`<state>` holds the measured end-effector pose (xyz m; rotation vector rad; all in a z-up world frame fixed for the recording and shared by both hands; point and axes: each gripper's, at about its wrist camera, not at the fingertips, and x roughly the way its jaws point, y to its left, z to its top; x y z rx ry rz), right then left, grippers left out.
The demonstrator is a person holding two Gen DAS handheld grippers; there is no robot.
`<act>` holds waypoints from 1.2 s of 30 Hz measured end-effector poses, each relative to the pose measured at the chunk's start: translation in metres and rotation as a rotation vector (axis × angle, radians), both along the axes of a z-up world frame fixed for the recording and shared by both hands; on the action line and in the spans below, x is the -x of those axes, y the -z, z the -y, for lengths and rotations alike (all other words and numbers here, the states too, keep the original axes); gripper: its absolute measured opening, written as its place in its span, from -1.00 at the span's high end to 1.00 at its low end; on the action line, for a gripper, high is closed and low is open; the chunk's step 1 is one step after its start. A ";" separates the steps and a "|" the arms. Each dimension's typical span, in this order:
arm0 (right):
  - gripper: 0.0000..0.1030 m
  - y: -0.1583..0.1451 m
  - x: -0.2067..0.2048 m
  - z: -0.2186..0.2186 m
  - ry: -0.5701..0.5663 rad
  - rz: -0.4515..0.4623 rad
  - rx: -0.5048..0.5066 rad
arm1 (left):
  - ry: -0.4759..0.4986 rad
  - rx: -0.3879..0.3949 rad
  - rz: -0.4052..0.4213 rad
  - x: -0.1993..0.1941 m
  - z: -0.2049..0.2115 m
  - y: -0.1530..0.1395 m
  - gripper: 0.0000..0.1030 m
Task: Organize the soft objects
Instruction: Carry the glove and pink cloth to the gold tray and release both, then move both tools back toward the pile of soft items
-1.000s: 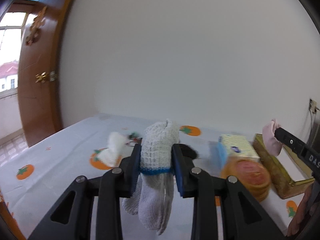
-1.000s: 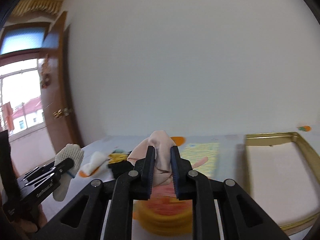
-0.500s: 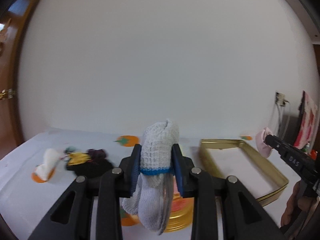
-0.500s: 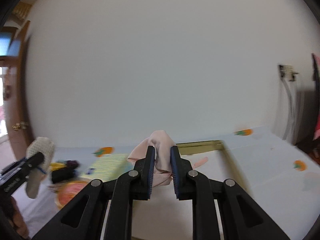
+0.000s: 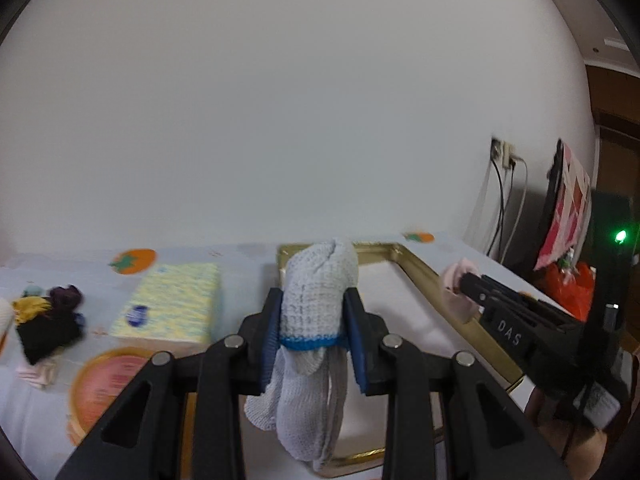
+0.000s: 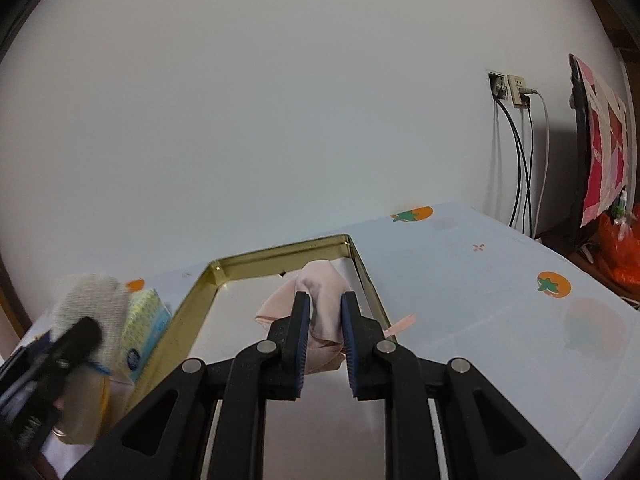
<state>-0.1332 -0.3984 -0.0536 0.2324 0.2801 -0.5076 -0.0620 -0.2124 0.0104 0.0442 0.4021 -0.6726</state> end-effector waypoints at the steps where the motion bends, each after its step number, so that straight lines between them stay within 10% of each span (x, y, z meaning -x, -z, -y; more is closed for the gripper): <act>1: 0.65 0.001 -0.001 0.000 0.002 -0.011 0.000 | 0.006 -0.002 -0.010 0.000 0.006 0.001 0.43; 14: 0.54 0.007 -0.004 0.020 0.001 -0.023 -0.084 | 0.017 -0.089 0.053 0.011 0.031 0.009 0.29; 17: -0.21 0.009 -0.003 0.024 0.012 -0.012 -0.105 | -0.017 -0.077 0.070 0.013 0.025 0.007 -0.50; 20: -0.44 0.006 0.008 0.023 0.027 0.068 -0.114 | -0.053 -0.053 0.093 0.016 0.017 0.005 -0.97; 36: -0.45 -0.005 0.025 0.002 0.049 0.202 0.014 | -0.132 -0.034 0.204 0.027 0.003 -0.001 -0.99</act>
